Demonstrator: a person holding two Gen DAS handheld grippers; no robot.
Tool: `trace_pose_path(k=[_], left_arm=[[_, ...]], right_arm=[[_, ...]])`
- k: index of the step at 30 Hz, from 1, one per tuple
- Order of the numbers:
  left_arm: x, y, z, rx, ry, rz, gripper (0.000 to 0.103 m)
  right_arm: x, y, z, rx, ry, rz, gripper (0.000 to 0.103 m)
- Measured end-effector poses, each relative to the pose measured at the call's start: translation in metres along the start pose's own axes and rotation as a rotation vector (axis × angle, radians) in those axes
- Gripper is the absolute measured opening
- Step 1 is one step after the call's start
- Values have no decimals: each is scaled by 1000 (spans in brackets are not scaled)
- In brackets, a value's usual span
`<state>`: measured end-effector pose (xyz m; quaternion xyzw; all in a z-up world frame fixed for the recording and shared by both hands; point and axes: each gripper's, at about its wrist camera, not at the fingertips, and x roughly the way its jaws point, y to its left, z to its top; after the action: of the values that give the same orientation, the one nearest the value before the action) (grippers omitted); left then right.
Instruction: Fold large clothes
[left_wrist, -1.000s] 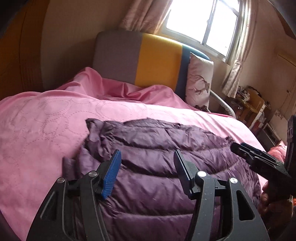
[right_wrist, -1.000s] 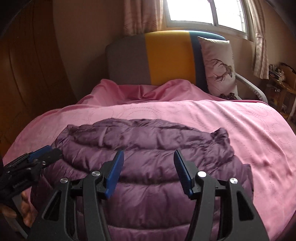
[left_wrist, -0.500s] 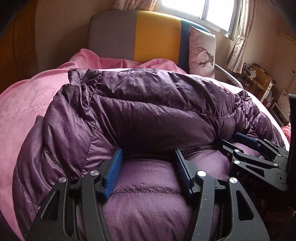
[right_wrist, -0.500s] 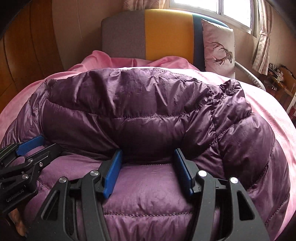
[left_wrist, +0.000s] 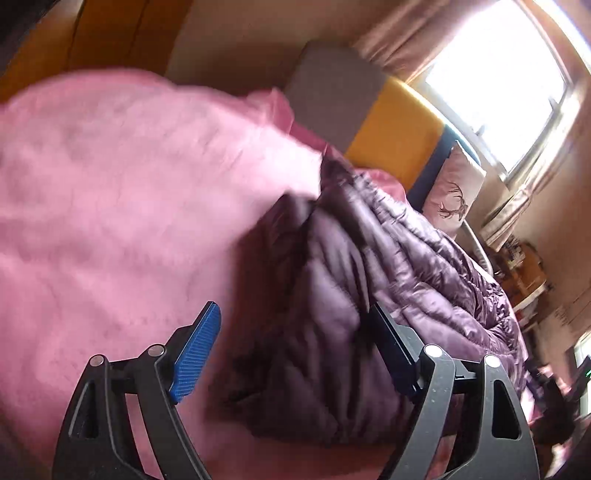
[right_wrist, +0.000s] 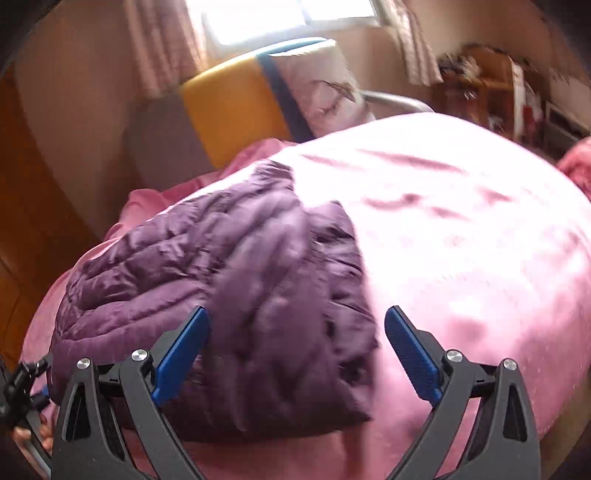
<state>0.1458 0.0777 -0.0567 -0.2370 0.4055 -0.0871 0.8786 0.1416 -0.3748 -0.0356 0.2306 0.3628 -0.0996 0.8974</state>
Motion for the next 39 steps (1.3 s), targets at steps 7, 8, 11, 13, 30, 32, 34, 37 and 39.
trace_pose_path(k=[7, 8, 11, 13, 30, 32, 34, 37, 39], left_arm=[[22, 17, -2, -99, 109, -199, 46], [23, 17, -3, -95, 117, -218, 40], [22, 15, -4, -73, 134, -270, 28], [17, 19, -2, -66, 143, -284, 26], [-91, 7, -15, 135, -44, -25, 77], [-92, -5, -2, 146, -83, -15, 77], [-90, -23, 6, 174, -113, -23, 78], [-81, -47, 5, 206, -103, -46, 77], [-67, -66, 6, 214, -93, -51, 77]], right_arm=[[23, -26, -11, 135, 101, 211, 45], [22, -22, -10, 125, 109, 230, 40], [13, -15, -11, 104, 120, 249, 26], [2, -17, -13, 96, 131, 269, 24], [-76, -13, -14, -113, 17, 101, 67], [-84, 4, -6, -148, -47, 67, 71], [-86, 23, -2, -180, -85, 77, 74], [-73, 70, 0, -253, -96, 82, 75], [-55, 98, -2, -293, -93, 88, 75]])
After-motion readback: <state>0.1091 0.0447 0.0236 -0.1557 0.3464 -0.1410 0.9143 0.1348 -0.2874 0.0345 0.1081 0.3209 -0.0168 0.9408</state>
